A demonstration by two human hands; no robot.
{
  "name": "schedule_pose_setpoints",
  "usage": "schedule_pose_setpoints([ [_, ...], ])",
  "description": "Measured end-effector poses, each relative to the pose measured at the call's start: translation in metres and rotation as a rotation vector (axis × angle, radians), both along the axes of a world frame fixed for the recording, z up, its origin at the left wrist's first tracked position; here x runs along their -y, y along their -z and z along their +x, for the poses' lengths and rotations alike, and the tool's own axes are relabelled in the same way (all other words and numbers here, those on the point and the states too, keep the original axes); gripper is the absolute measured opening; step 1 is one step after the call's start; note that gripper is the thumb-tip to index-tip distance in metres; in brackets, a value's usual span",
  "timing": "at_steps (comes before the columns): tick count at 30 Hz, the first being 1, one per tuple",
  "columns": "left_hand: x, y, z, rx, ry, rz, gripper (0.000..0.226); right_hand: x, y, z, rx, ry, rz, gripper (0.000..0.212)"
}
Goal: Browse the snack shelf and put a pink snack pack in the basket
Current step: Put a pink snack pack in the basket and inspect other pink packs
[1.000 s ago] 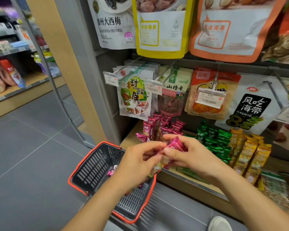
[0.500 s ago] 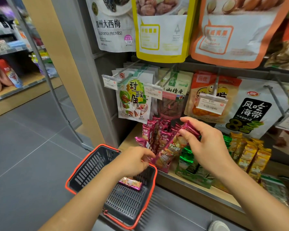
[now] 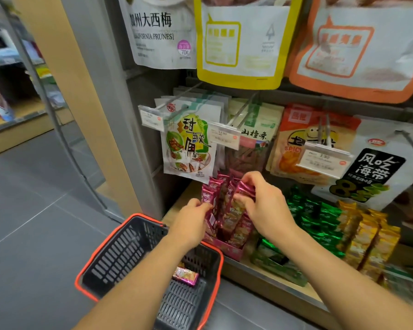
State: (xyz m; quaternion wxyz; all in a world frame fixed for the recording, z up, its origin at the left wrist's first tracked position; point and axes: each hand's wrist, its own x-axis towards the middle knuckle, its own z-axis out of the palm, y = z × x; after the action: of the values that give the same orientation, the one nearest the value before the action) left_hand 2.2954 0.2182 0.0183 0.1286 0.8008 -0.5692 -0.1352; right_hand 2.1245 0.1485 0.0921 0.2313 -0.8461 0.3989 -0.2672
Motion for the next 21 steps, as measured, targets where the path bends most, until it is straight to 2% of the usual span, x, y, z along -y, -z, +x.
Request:
schedule_pose_setpoints([
  [7, 0.006, 0.002, 0.001, 0.022, 0.026, -0.067, 0.038, 0.008, 0.044, 0.012, -0.15, 0.023, -0.011, 0.031],
  [11, 0.006, -0.006, 0.004, 0.043, 0.04, -0.108, 0.035, 0.012, 0.051, 0.014, -0.28, 0.054, -0.152, 0.034],
  [16, -0.001, -0.04, 0.004, 0.105, 0.039, -0.254, 0.029, 0.018, 0.051, 0.019, -0.26, 0.067, -0.164, 0.028],
  [21, -0.017, -0.075, -0.005, 0.136, 0.045, -0.484, 0.022, 0.012, 0.079, 0.02, -0.499, 0.011, -0.169, 0.022],
])
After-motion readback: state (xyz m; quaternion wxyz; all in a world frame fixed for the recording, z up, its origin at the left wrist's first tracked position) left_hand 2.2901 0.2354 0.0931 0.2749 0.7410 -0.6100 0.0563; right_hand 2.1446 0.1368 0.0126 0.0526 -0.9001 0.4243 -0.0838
